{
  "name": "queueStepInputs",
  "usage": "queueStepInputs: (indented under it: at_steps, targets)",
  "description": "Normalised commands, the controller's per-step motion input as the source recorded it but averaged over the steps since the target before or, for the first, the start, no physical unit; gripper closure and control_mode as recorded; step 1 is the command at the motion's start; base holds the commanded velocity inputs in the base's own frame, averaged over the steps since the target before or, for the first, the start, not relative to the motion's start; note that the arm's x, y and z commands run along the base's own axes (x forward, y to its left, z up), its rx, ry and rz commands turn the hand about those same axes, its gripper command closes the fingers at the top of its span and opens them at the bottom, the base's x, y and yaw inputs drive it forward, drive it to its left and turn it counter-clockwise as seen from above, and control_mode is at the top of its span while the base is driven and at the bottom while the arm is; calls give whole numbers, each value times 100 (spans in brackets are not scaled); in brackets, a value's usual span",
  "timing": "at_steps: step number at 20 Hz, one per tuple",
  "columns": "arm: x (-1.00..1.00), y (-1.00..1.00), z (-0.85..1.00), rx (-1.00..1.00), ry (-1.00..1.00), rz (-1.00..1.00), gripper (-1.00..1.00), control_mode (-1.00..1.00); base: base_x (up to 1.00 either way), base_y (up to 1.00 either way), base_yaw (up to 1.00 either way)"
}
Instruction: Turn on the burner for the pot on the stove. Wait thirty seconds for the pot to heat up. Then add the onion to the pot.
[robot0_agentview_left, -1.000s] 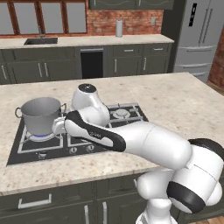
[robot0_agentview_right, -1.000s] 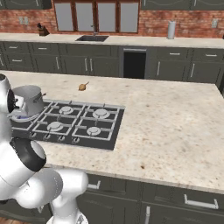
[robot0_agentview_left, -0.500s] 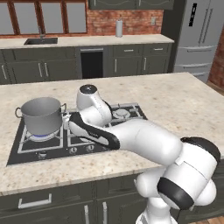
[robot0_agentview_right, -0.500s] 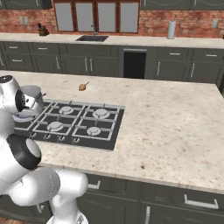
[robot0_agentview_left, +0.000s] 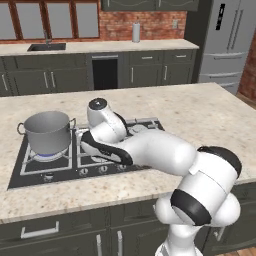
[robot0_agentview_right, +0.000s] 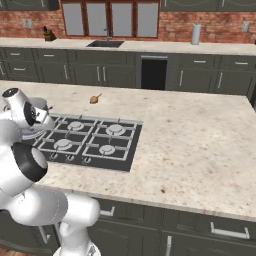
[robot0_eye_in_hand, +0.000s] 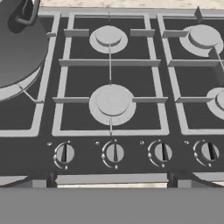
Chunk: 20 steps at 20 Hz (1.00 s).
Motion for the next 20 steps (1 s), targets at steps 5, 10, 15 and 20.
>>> queueStepInputs:
  at_steps: [5,10,15,20]
  targets:
    - [-65,-25,26,11,-12,0,-100,-100,0,0,0]
    - [-25,-60,56,7,1,6,-100,-100,0,0,0]
    - [-14,-96,50,-3,6,22,-100,-100,0,0,0]
    - [-16,-99,39,-10,2,20,-100,-100,0,0,0]
